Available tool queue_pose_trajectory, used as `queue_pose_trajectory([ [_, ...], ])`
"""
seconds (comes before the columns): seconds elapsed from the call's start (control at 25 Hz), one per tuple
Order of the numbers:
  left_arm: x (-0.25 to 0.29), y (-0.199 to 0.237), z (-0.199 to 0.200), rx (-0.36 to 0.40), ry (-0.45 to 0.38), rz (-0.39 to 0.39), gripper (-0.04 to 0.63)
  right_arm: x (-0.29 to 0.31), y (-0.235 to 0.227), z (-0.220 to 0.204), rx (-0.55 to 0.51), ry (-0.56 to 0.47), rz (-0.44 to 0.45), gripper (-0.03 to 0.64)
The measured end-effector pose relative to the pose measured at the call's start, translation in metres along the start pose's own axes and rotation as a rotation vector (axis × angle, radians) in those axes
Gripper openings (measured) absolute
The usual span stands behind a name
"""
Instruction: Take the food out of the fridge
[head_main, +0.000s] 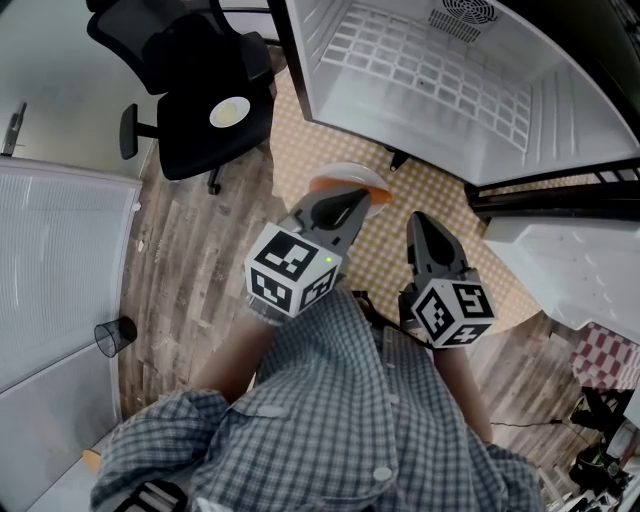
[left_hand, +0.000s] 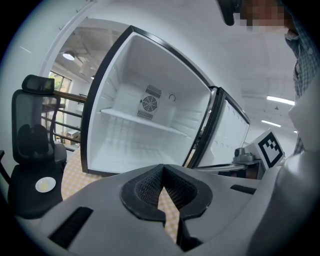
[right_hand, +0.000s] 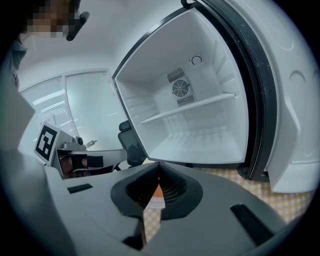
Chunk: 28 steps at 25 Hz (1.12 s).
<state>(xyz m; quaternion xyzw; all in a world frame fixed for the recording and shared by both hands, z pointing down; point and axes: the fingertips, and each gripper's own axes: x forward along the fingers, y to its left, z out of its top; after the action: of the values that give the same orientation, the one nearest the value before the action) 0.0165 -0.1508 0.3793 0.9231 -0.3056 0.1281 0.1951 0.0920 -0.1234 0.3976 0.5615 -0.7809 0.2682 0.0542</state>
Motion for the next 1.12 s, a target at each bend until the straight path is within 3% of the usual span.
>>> queue_pose_trajectory([
  [0.24,0.003,-0.005,-0.002,0.024,0.018,-0.017,0.005,0.001,0.001,-0.002,0.008,0.005,0.009,0.009],
  [1.12,0.007,-0.002,-0.003,-0.015,0.018,-0.023,0.006,0.005,0.003,-0.011,0.03,0.033,0.047,0.009],
])
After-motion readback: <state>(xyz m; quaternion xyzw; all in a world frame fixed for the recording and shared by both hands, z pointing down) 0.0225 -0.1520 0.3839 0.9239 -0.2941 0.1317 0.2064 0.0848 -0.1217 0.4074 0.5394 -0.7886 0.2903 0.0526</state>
